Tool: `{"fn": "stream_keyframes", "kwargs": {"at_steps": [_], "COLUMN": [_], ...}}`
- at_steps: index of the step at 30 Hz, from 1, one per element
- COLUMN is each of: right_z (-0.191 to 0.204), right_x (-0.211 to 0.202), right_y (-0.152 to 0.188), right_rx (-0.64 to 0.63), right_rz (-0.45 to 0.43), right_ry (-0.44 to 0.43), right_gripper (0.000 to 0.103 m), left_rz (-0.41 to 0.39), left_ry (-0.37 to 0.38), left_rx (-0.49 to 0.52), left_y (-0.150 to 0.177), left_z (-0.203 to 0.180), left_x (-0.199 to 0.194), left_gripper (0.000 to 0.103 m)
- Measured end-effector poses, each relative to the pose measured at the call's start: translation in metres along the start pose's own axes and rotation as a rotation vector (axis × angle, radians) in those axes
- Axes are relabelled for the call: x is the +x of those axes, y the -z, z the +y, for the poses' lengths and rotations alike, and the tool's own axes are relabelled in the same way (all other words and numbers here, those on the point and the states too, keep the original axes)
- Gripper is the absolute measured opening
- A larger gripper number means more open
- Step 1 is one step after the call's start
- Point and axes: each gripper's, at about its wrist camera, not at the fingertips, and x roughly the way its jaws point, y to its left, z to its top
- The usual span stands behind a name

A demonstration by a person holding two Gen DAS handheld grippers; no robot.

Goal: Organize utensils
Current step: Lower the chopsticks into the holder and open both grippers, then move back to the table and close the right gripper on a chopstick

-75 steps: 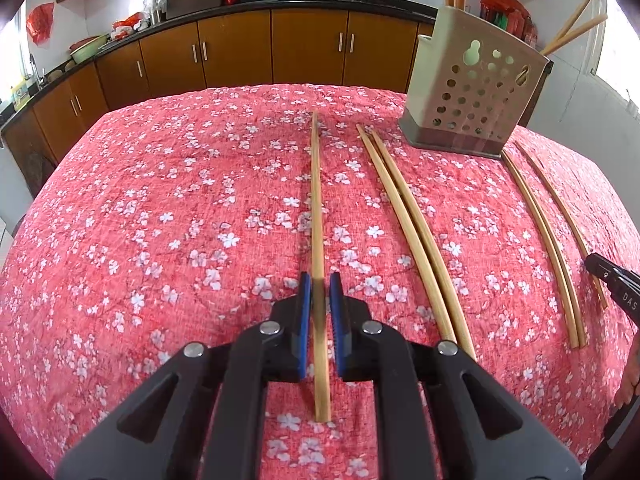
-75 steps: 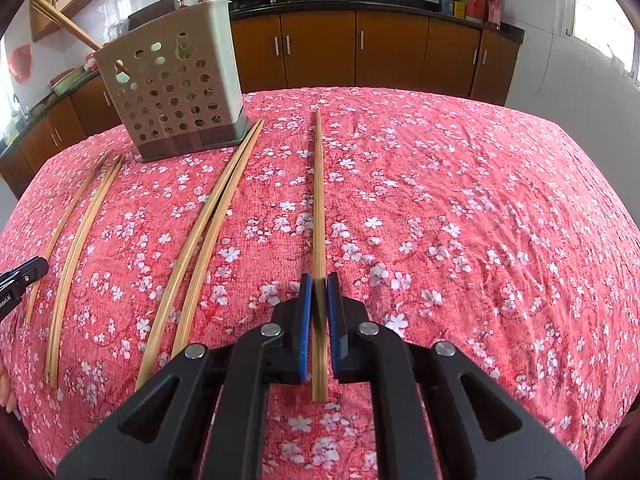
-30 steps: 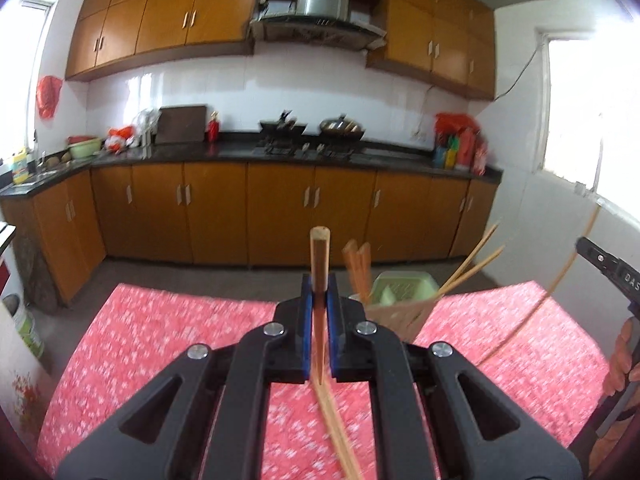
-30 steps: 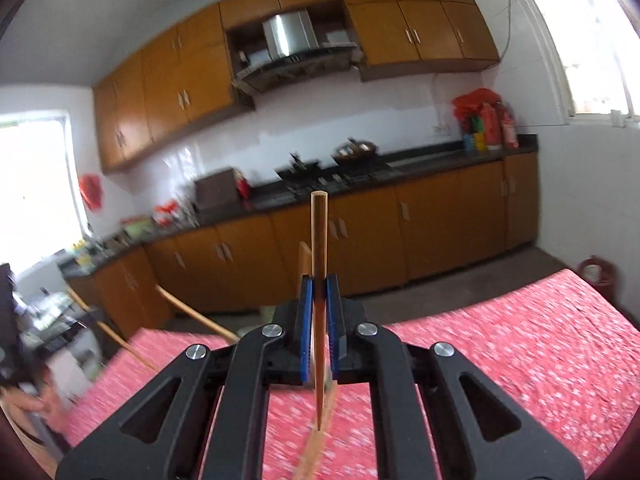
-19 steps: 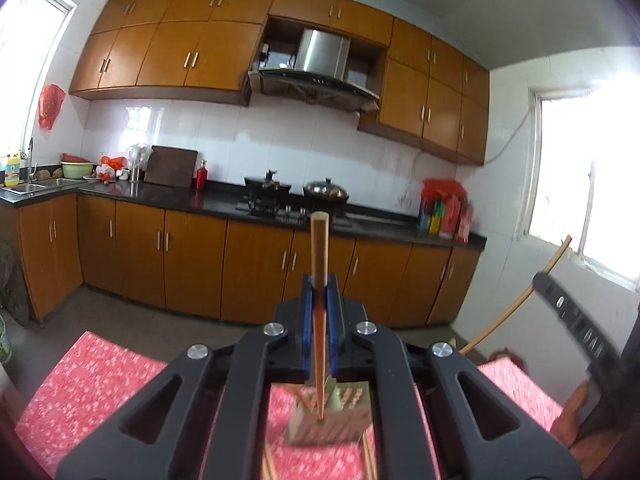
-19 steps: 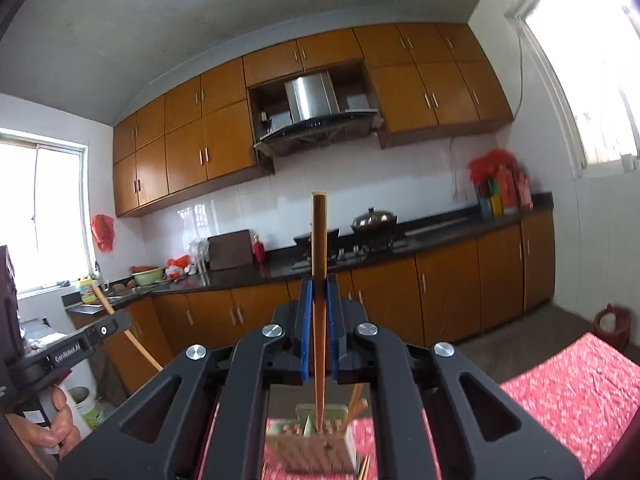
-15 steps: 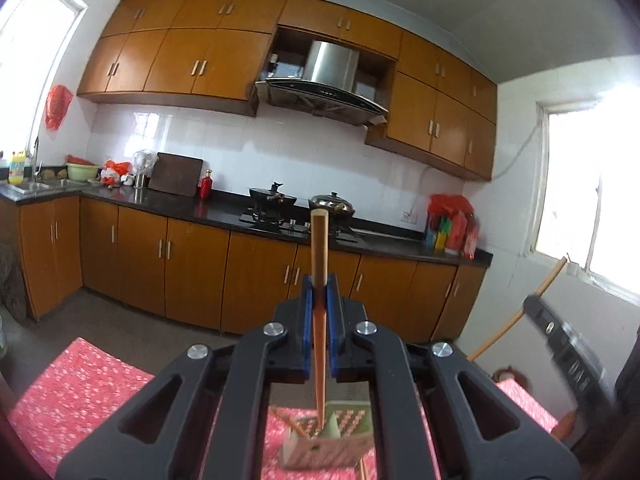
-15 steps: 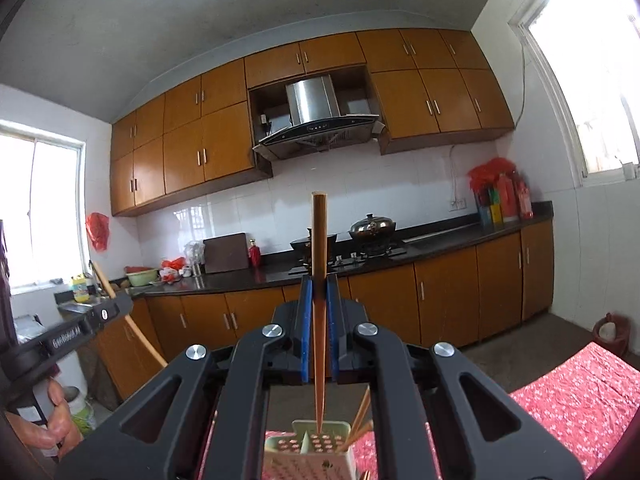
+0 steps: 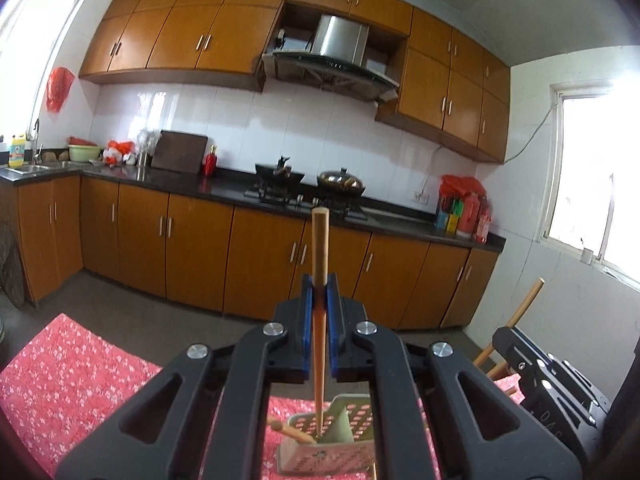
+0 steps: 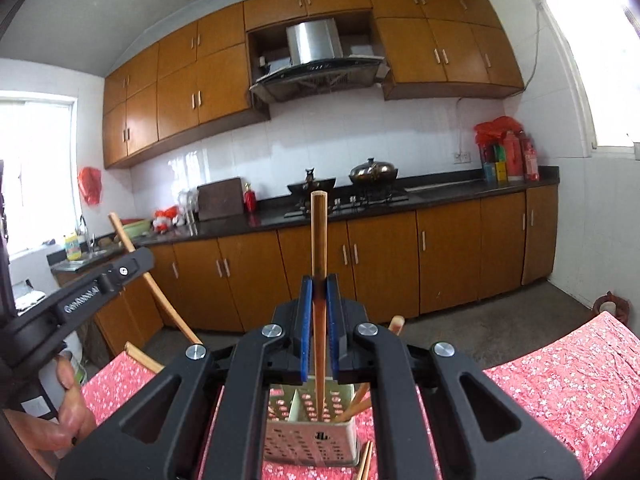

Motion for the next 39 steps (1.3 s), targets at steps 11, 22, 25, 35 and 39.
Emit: {"fn": "stream_keyframes", "kwargs": {"at_steps": [11,22,25,35,39], "right_z": [-0.007,-0.031,-0.032,-0.024,-0.020], "right_x": [-0.061,-0.045,-0.032,-0.019,-0.008], "right_y": [-0.013,0.147,0.186,0.209,0.212], "right_rx": [0.014,0.017,0.072,0.077,0.051], "right_rz": [-0.050,0.492,0.629,0.681,0.704], "right_ry": [0.058,0.136,0.104,0.083,0.090], "right_gripper": [0.032,0.023,0.015,0.015,0.015], "left_rz": [-0.041,0.267,0.372,0.469,0.496], "left_ry": [-0.003,-0.140,-0.157,-0.150,-0.139], "left_rx": [0.006,0.071,0.056,0.036,0.024], "left_y": [-0.009,0.109,0.146,0.191,0.197], "left_z": [0.022,0.083,0.098,0.094,0.092], "left_x": [-0.059,-0.107,-0.106,-0.103,-0.095], "left_gripper": [0.034,0.053,0.052,0.052,0.050]}}
